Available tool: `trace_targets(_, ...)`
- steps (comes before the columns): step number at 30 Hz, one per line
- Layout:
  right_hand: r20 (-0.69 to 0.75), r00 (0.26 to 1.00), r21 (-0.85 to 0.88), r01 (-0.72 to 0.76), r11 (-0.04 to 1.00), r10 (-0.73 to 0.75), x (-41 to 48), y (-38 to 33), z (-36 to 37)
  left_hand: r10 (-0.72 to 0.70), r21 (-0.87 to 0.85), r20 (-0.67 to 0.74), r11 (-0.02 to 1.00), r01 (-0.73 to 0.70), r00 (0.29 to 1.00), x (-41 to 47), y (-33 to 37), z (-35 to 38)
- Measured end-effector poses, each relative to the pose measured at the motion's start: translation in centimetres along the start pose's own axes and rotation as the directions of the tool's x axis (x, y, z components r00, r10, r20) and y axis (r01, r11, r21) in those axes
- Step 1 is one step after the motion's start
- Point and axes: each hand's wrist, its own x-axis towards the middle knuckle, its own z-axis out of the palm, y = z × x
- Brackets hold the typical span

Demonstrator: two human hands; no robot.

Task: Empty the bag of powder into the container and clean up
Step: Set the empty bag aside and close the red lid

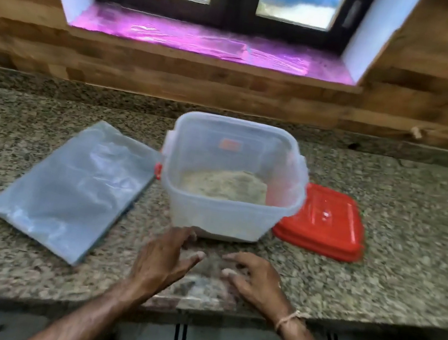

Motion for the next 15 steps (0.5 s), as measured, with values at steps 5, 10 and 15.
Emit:
trace_targets(5,-0.262,0.949,-0.106,-0.208,0.972,0.175,-3.8,8.5,-8.3,0.17,-0.104,0.149,0.982,-0.155,0.974,1.2,11.4,6.4)
trace_targets(10,-0.339,0.89,-0.148,-0.369,0.918,0.304,-2.7,13.5,-13.8,0.203,-0.192,0.175,0.967,-0.169,0.963,6.2,18.6,12.0)
trace_targets(15,-0.246,0.791,-0.006,-0.579,0.815,0.56,-0.4,18.7,-16.1,-0.017,-0.102,0.201,0.994,0.038,0.98,12.6,21.0,16.5)
